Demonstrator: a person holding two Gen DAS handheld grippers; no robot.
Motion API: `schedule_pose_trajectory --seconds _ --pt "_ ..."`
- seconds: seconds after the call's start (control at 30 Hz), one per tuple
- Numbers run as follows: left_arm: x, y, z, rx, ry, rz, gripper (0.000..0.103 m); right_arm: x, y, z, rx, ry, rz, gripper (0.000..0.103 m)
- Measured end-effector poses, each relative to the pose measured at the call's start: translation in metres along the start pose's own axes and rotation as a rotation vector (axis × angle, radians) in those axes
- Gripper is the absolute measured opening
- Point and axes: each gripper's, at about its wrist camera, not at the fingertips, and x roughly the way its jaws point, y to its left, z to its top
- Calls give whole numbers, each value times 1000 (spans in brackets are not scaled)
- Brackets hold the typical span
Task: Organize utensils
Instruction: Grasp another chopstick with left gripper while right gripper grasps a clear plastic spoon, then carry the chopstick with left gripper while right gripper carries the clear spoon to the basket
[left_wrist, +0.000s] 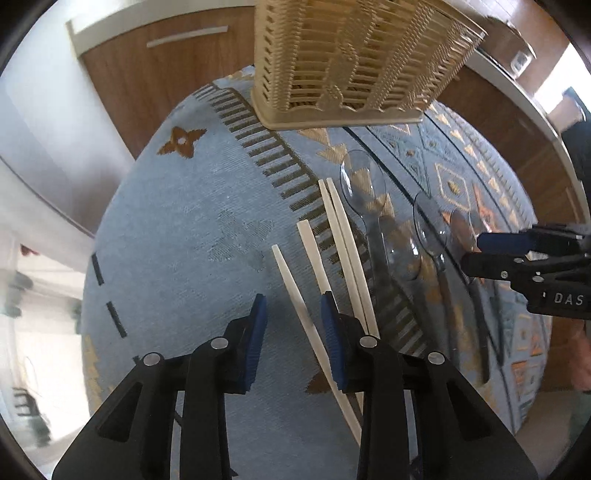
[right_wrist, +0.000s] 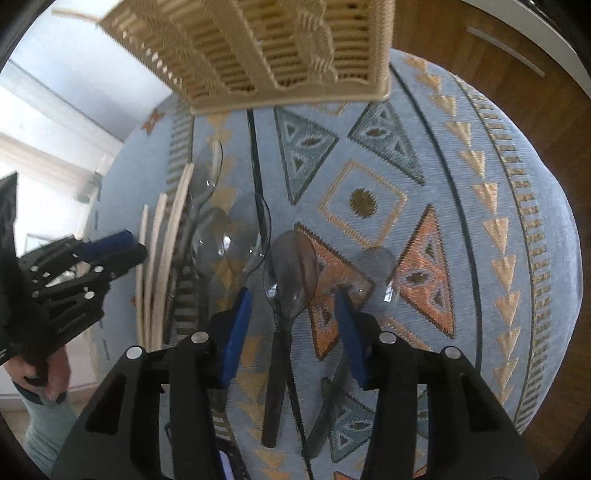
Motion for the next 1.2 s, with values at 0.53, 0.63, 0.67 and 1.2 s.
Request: schedule_pose_trajectory --seconds 0.53,0.63,0.67,1.2 --pt "-1 -16 9 60 31 76 22 23 33 4 -58 -16 -123 37" --pt "2 -26 12 85 33 112 26 19 35 4 -60 -13 -154 36" --pt "2 -30 11 103 31 130 23 18 37 4 -72 -15 -174 36" --pt "-22 -13 -2 42 -130 33 3 8 35 4 -64 -63 -198 29"
